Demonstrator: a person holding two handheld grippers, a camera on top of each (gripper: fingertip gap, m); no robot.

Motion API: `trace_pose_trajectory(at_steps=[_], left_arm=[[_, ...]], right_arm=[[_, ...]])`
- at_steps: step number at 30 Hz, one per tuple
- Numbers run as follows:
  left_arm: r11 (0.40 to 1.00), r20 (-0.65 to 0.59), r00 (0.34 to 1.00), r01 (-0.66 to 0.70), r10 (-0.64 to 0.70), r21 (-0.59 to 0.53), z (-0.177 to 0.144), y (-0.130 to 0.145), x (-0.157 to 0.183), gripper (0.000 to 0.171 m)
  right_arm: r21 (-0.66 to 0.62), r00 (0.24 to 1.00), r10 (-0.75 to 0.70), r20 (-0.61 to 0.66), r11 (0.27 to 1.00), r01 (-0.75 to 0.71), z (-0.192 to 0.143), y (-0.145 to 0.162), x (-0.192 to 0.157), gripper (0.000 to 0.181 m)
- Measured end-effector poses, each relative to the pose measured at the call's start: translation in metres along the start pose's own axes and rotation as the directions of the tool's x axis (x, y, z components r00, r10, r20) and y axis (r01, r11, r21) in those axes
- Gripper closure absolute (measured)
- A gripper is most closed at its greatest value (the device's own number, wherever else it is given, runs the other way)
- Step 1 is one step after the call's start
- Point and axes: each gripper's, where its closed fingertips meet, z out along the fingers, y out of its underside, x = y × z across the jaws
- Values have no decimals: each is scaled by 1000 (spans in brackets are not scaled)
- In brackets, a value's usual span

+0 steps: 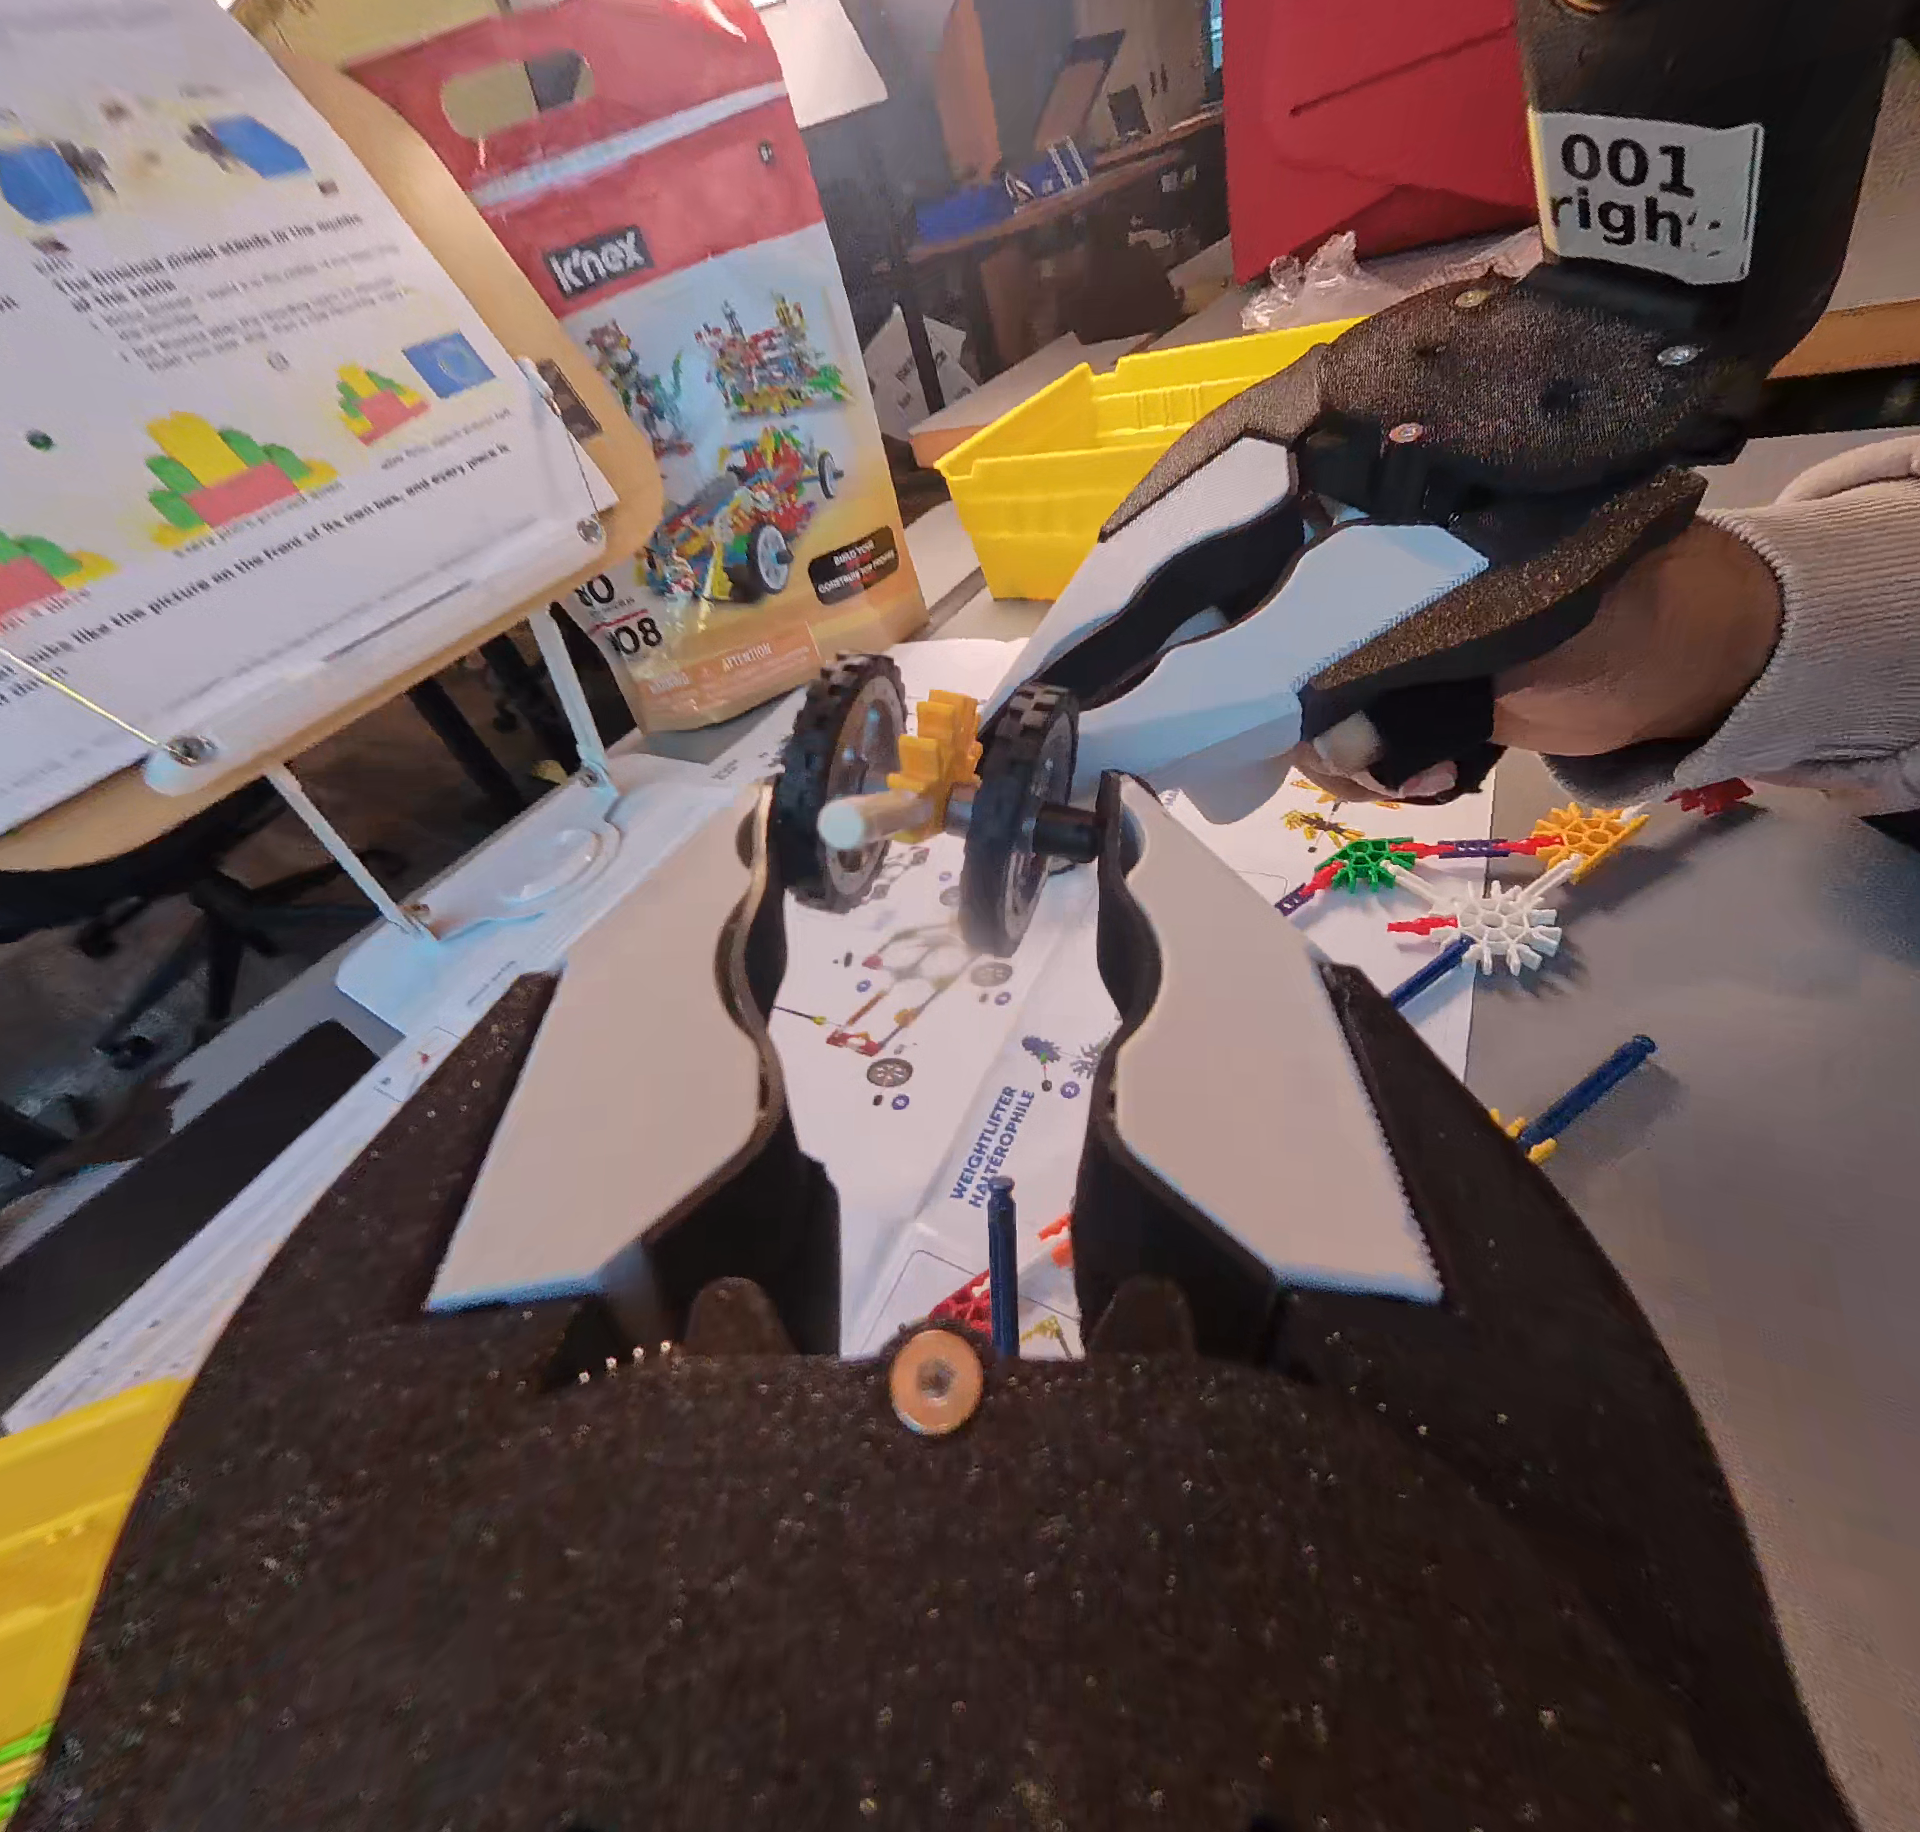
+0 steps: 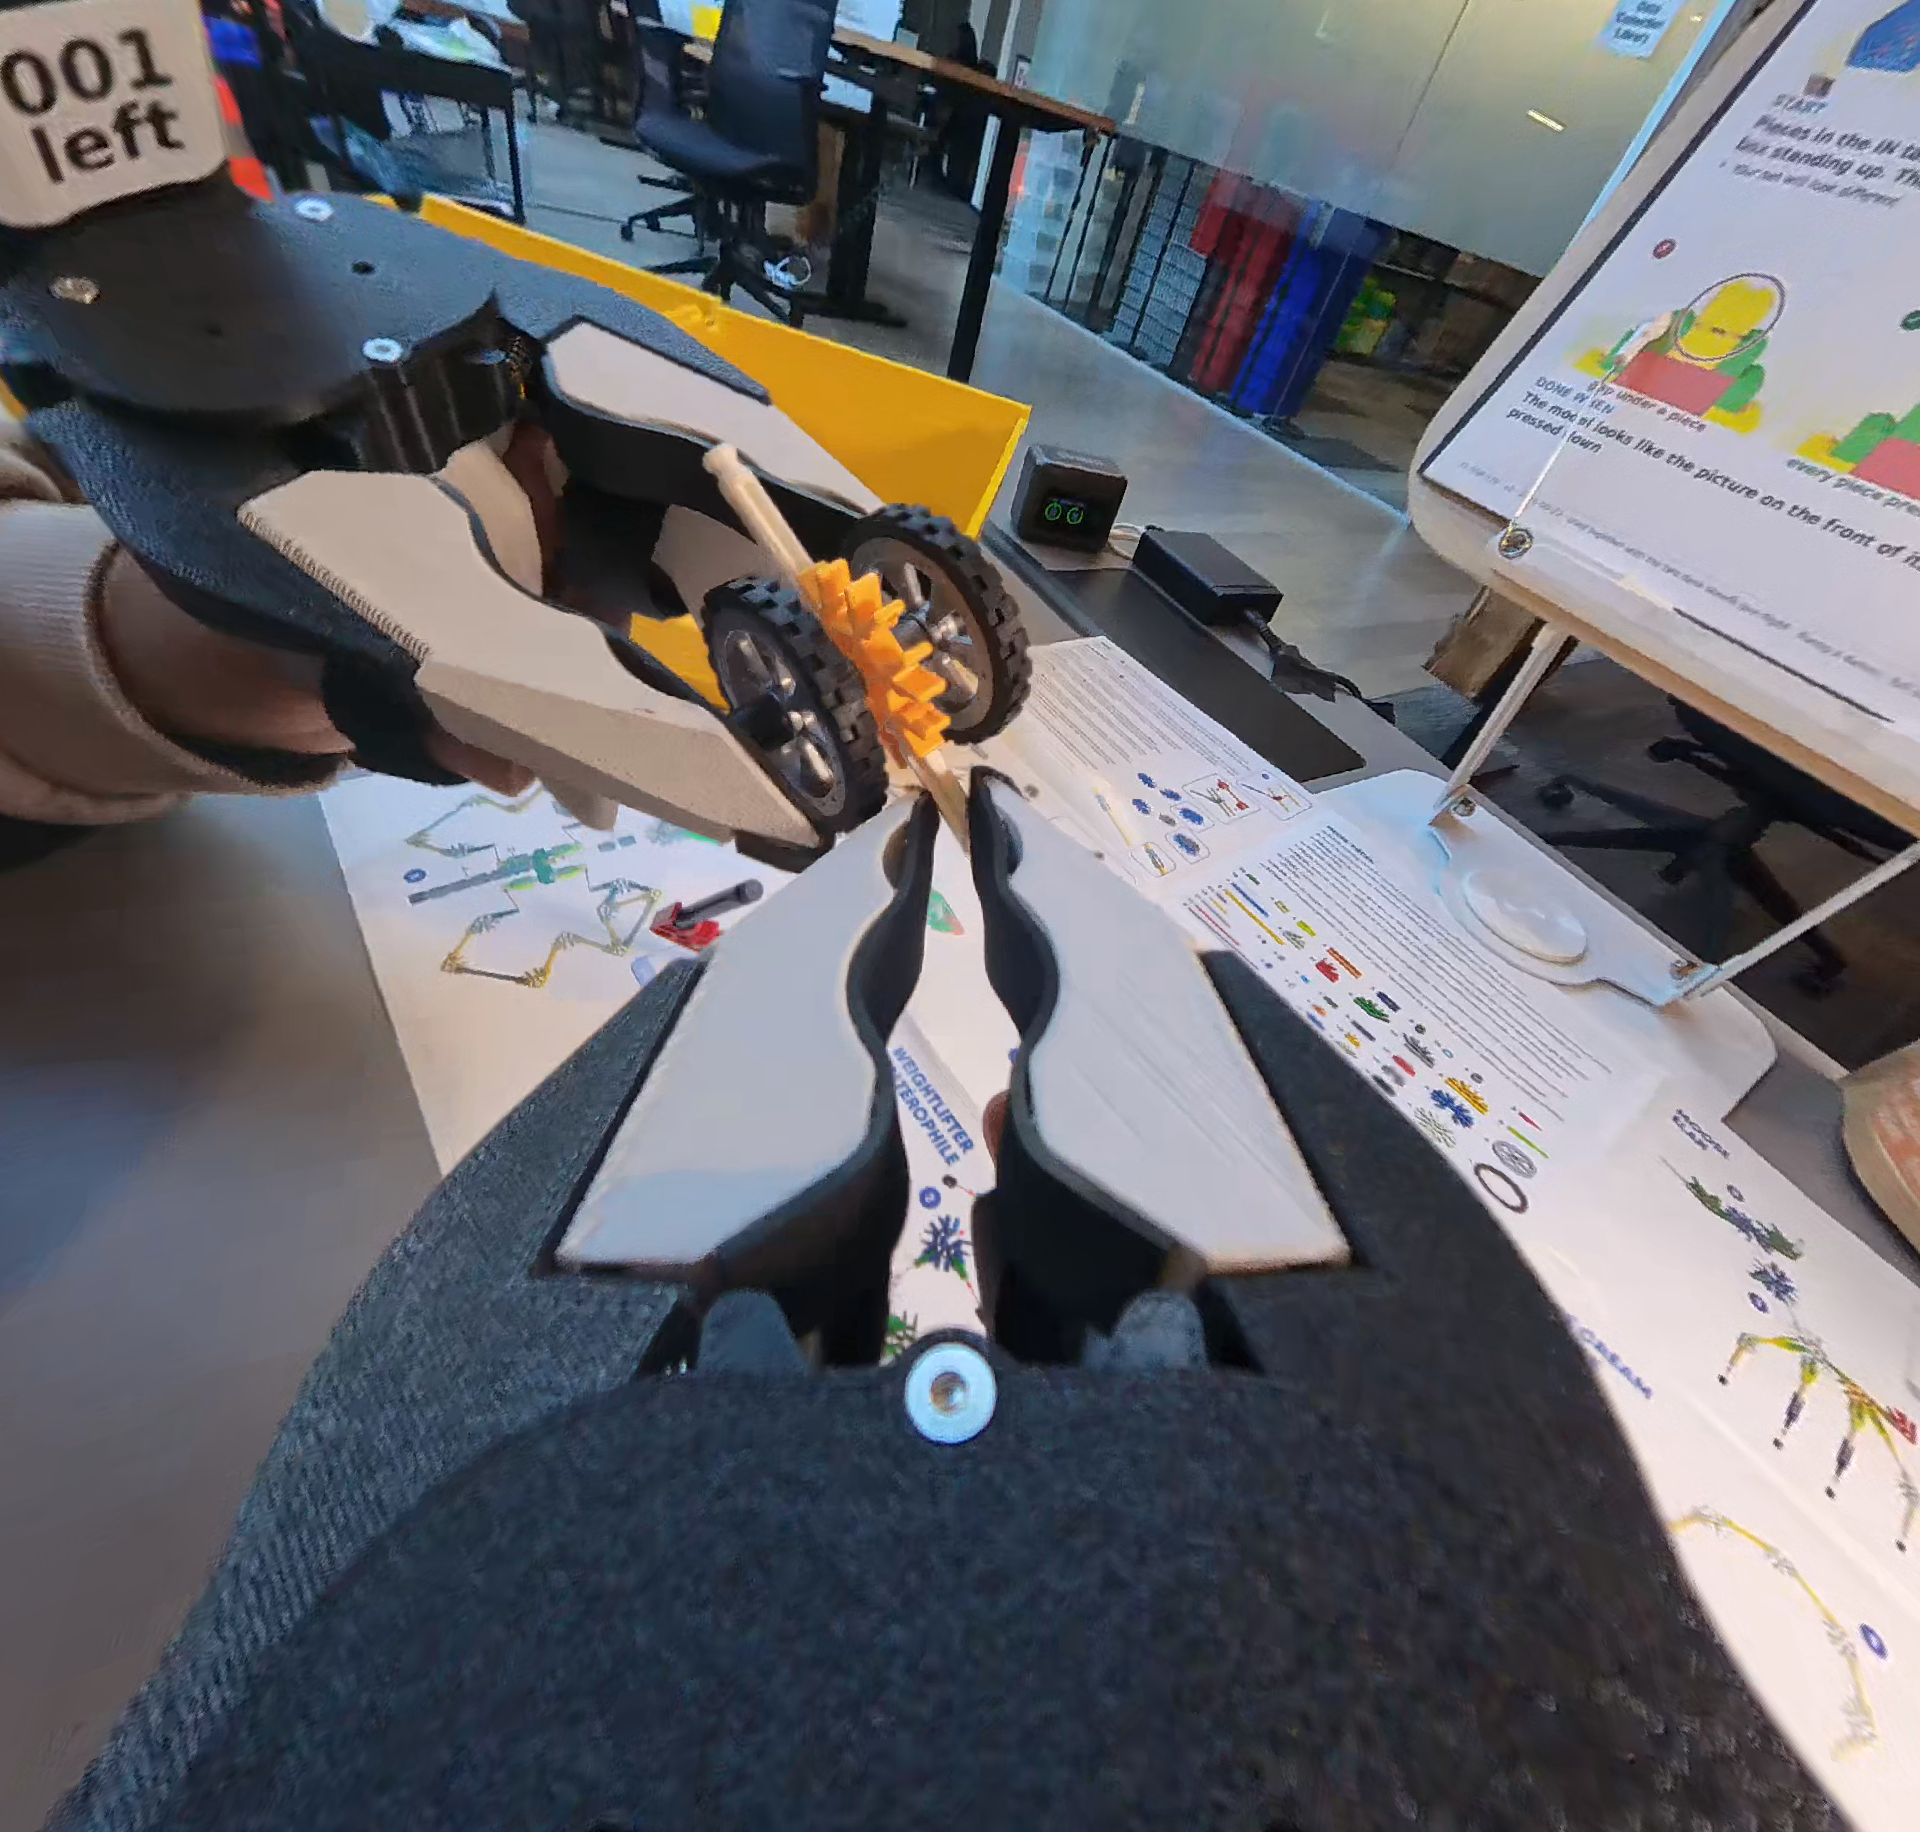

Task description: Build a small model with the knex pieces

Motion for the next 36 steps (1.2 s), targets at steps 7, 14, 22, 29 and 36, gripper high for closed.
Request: trace_pose_trajectory(at_steps=[7,14,22,29,36], left_arm=[[977,36,980,-200,197,76,-15,-18,8,114],[994,-458,889,63,-13,93,-48,-19,40,116],[988,-497,867,111,-42,110,-48,-17,42,123],[983,-436,900,58,25,176,-48,-22,41,138],[971,-448,893,63,48,229,-51,-26,48,139]], right_arm=[[54,996,26,83,998,-31,-4,-15,-14,178],[75,924,-248,292,969,237,-17,-8,-51,178],[60,903,-245,354,969,240,-20,0,-58,177],[129,916,-172,363,983,133,-21,-4,-55,171],[151,896,-147,419,984,91,-22,-6,-67,177]])
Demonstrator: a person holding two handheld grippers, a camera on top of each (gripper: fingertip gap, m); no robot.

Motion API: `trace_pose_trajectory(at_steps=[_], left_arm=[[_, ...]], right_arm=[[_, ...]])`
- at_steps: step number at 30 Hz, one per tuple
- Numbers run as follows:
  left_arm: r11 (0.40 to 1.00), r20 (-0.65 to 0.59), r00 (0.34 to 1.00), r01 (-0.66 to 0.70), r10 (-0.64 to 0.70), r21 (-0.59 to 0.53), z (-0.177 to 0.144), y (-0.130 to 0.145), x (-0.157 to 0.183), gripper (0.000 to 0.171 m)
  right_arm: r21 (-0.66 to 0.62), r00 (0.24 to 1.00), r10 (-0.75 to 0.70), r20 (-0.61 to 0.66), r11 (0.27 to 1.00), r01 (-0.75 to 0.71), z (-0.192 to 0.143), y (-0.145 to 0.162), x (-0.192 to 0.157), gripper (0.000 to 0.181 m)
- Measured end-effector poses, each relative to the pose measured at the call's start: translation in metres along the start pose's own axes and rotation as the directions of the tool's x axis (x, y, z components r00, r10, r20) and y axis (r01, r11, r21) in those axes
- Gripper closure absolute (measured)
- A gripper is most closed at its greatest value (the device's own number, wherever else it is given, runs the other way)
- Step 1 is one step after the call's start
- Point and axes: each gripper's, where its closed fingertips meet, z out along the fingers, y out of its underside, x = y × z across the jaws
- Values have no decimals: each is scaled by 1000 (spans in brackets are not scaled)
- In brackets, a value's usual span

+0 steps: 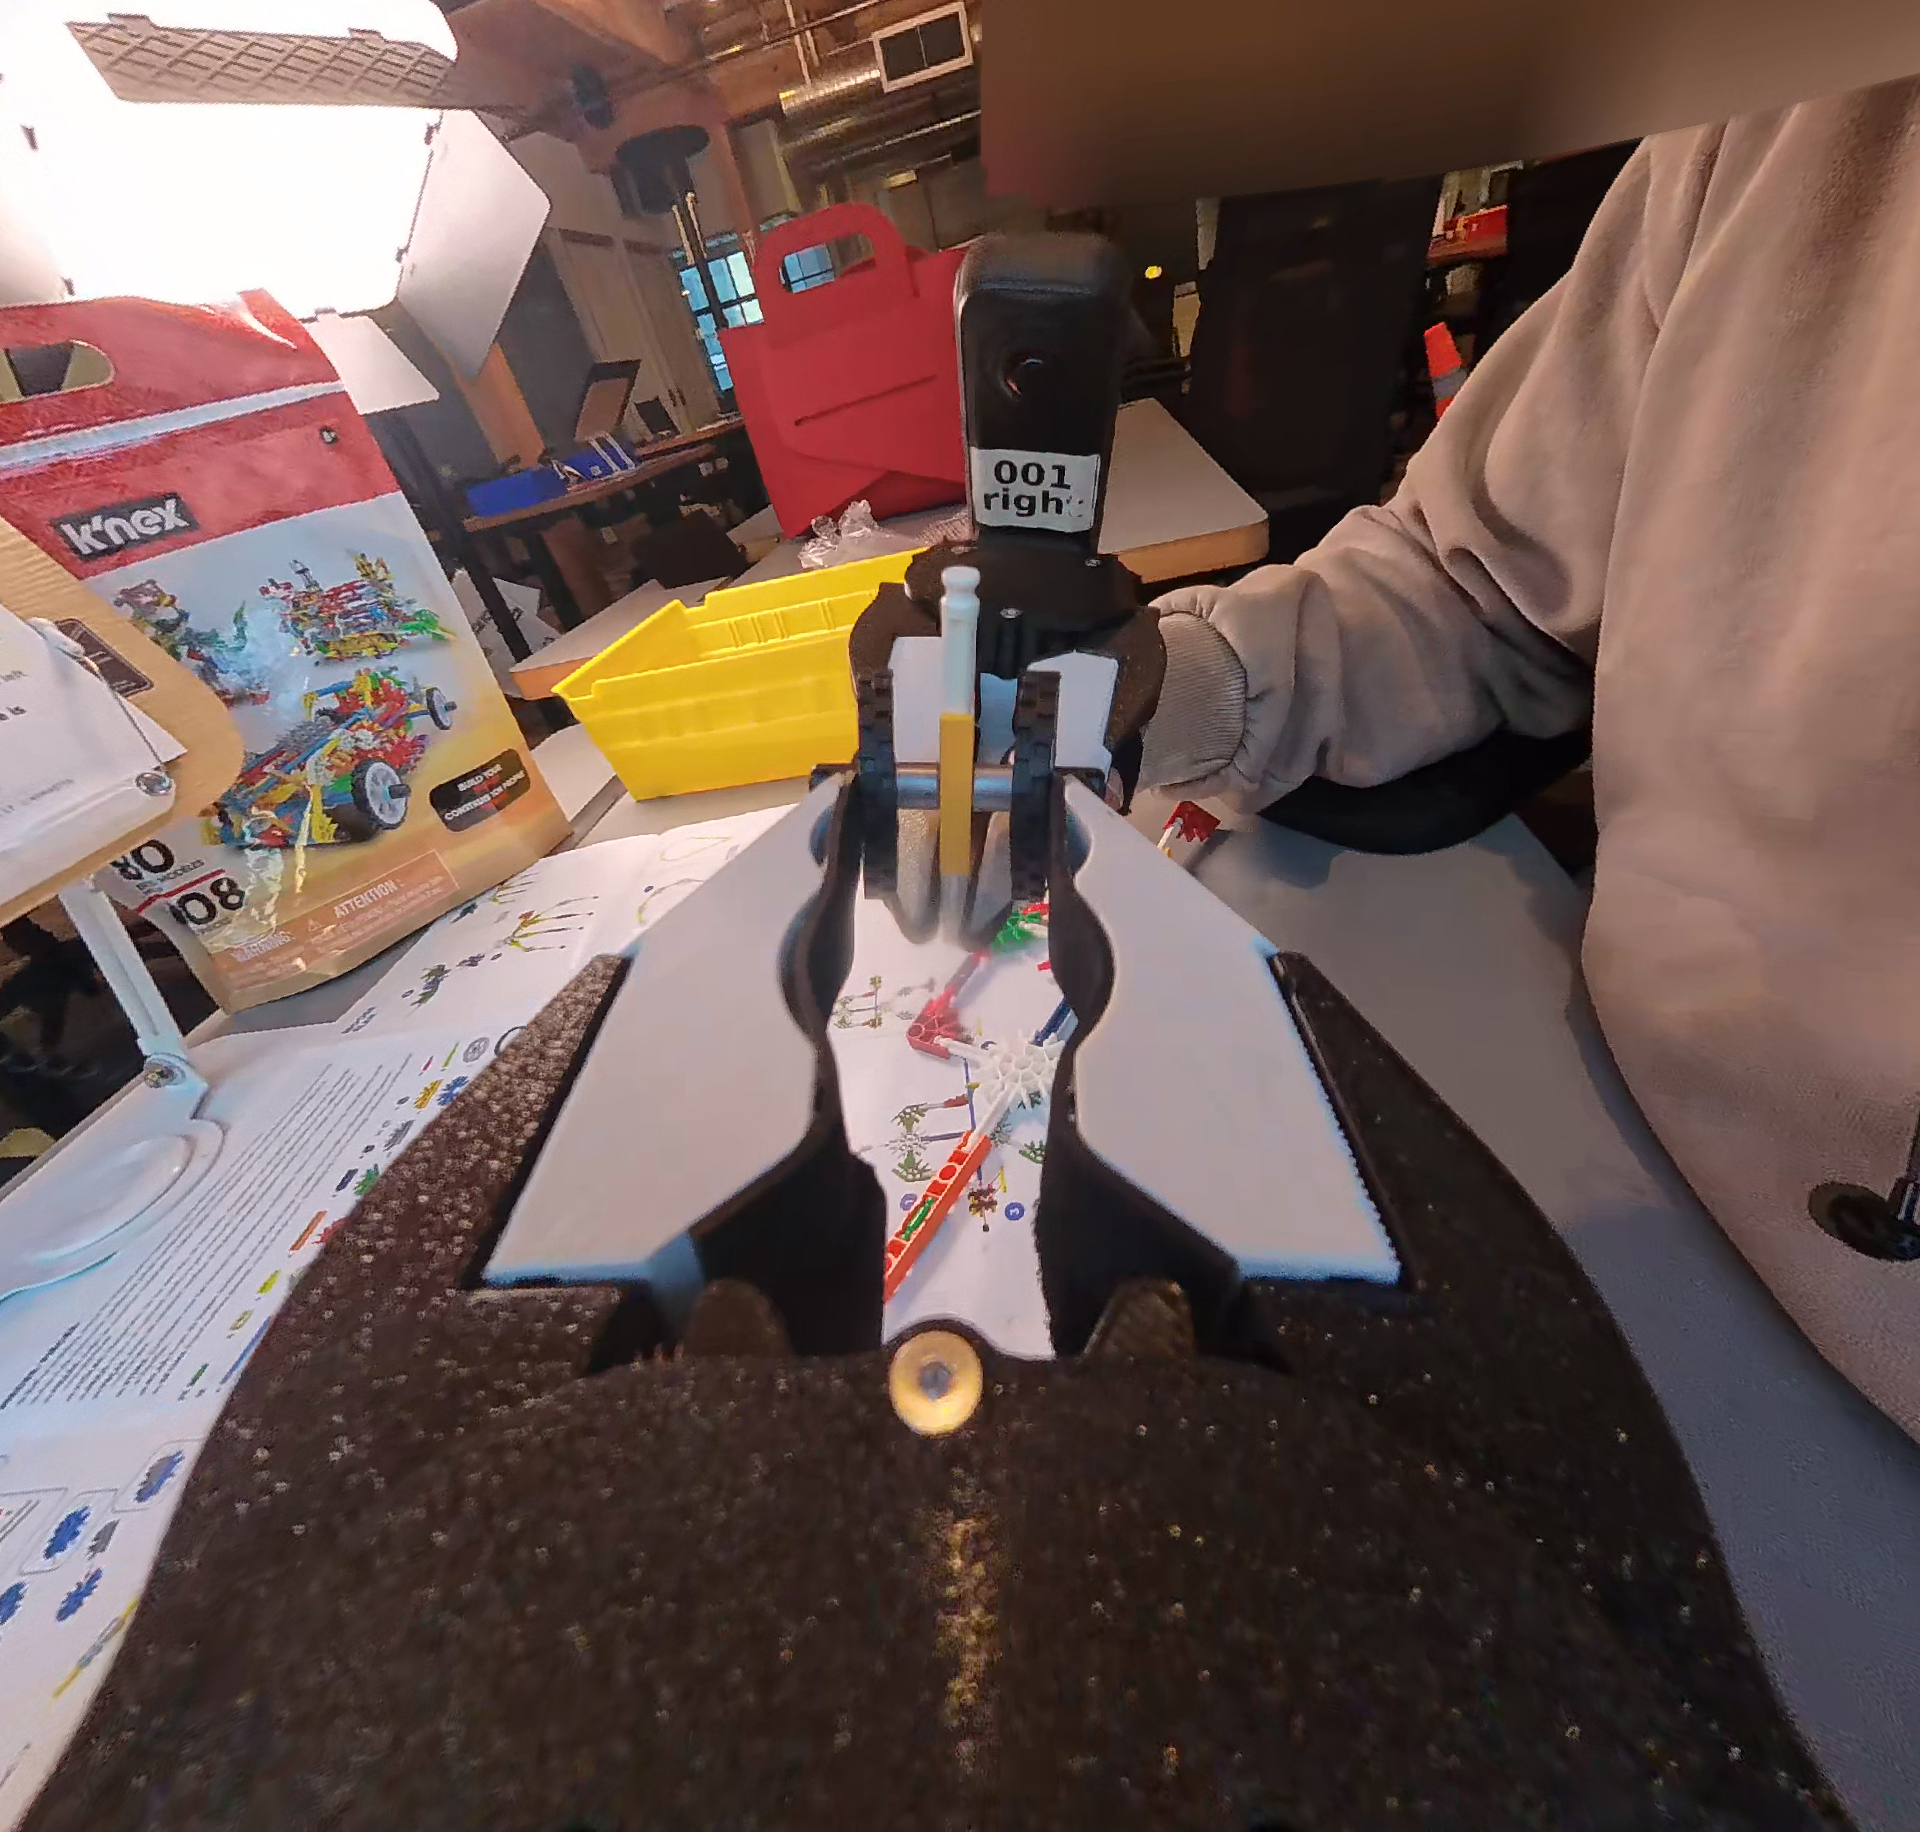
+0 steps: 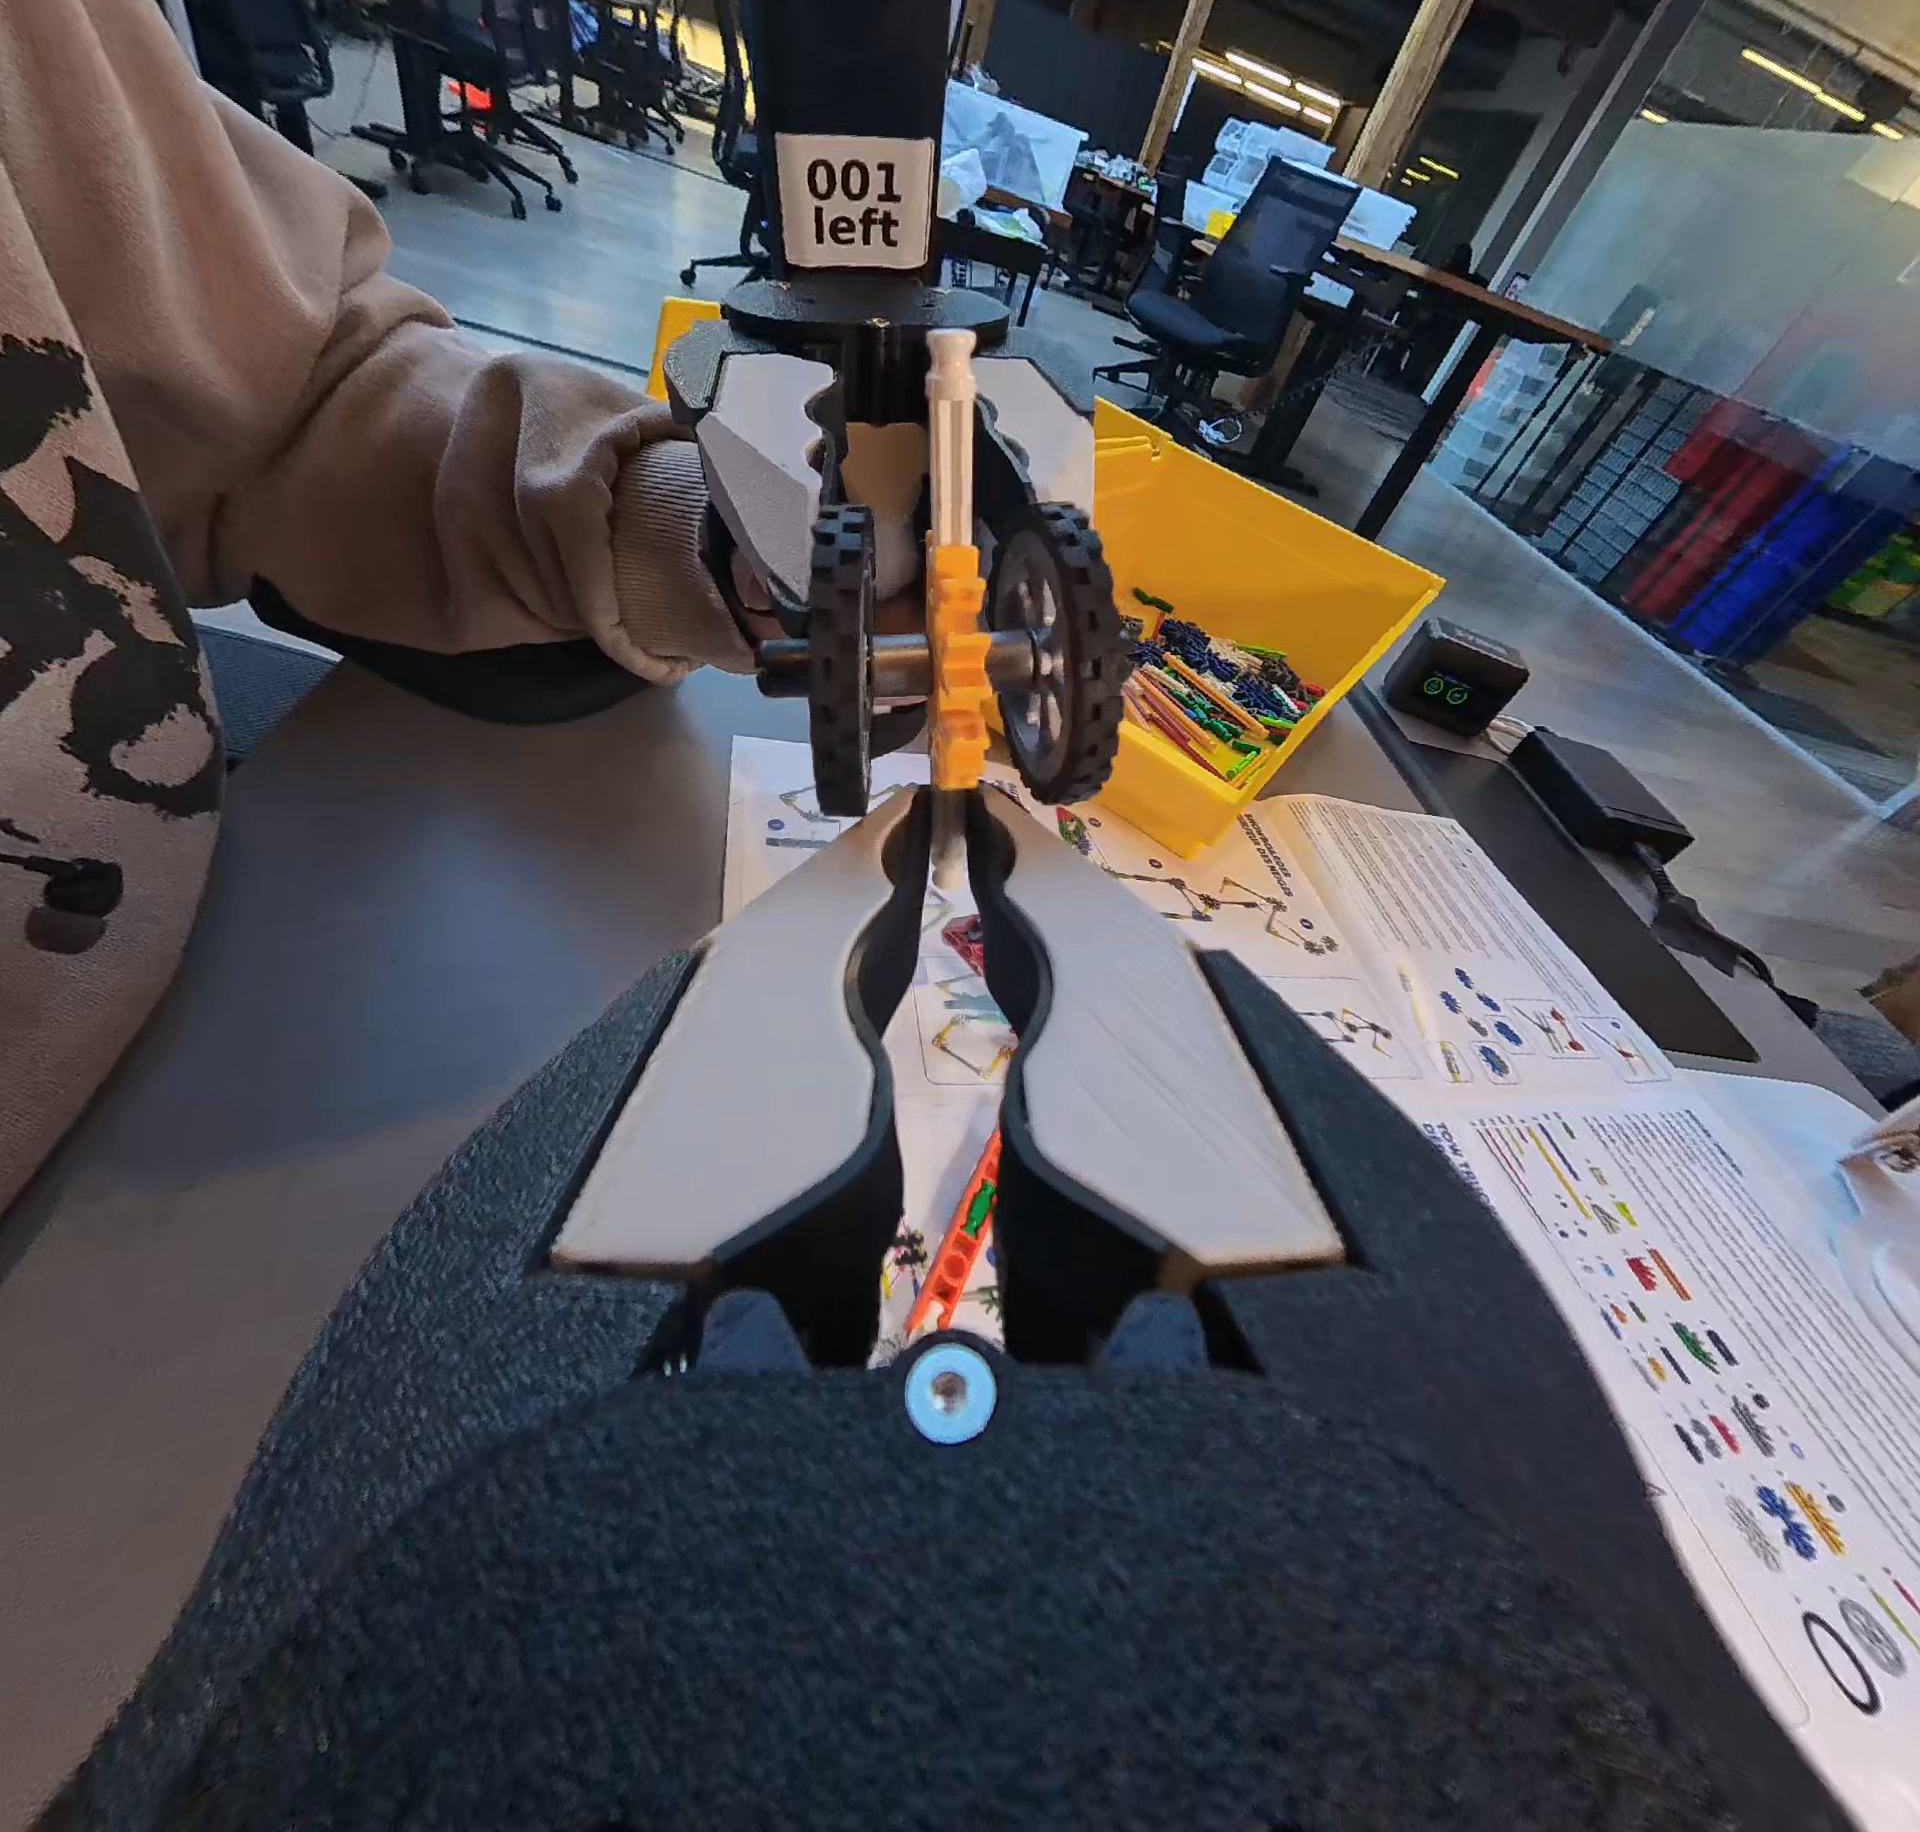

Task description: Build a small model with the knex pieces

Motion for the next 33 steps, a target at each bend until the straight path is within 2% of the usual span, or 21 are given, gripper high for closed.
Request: trace_pose_trajectory(at_steps=[5,15,18,23,27,29,30,31,33], left_arm=[[995,38,996,-84,86,-59,-1,7,1,138],[935,158,929,-306,335,-180,-10,6,-5,138],[898,182,887,-385,423,-212,-9,2,-4,139],[789,212,768,-541,604,-291,-8,-5,0,139],[738,218,711,-597,669,-316,-7,-6,0,138],[774,230,743,-568,628,-278,-7,-8,0,137],[828,235,796,-513,558,-228,-8,-9,0,137],[886,222,860,-429,460,-174,-8,-9,-1,136],[956,167,942,-282,292,-82,-8,-5,0,137]], right_arm=[[-57,1000,13,-27,998,-15,-1,5,3,178],[75,943,323,-77,945,-318,3,-3,14,178],[110,923,381,-58,921,-373,2,-7,15,178],[173,887,462,-2,874,-454,-2,-16,15,181],[210,849,526,54,825,-524,-3,-19,15,181],[209,845,529,76,821,-532,-3,-20,14,181],[195,863,500,78,841,-505,-2,-20,12,181],[159,895,443,56,881,-446,0,-17,10,178],[70,958,287,3,956,-286,2,-8,6,175]])
